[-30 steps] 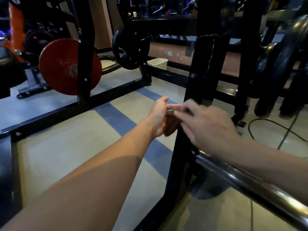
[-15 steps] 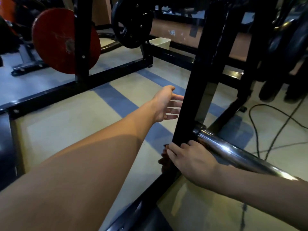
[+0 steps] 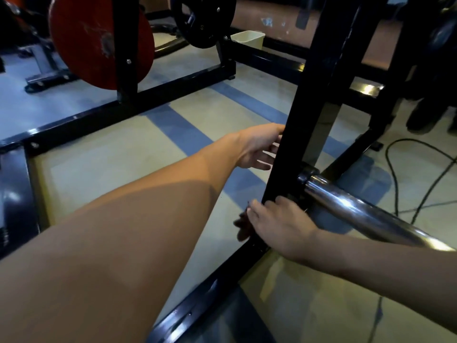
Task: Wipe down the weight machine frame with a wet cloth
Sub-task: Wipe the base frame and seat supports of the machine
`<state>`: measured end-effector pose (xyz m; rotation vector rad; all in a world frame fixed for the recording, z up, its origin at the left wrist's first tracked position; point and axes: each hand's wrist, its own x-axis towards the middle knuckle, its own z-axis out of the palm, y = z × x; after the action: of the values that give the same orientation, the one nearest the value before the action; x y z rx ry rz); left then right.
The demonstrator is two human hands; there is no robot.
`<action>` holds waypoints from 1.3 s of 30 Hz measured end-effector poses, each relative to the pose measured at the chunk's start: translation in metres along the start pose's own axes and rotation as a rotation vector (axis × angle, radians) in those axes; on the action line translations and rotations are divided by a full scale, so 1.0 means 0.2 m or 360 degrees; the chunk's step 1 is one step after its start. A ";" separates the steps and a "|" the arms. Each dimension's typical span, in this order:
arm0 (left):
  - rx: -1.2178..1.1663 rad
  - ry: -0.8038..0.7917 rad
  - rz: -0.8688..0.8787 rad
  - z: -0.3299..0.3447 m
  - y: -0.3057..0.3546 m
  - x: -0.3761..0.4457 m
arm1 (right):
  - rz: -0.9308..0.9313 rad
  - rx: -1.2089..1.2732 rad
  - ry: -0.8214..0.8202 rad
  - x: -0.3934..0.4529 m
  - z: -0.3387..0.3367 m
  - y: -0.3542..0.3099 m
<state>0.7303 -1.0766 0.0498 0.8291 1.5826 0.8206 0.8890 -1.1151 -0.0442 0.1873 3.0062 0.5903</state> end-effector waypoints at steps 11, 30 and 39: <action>-0.0079 0.0120 -0.0070 0.06 -0.01 -0.10 | -0.0090 0.0041 -0.0610 0.16 0.06 -0.17; 0.1418 0.0173 -0.0766 0.08 -1.25 -1.03 | 0.0776 0.1564 -0.0022 -0.08 0.27 -0.38; 0.1524 0.0013 -0.0683 0.18 -1.33 -1.10 | 0.0827 0.1474 0.0124 -0.25 0.19 -0.38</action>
<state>0.7728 -1.3975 -0.0730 1.0654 2.0669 -0.2997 0.9350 -1.1764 -0.1063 1.0066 3.0281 -0.8457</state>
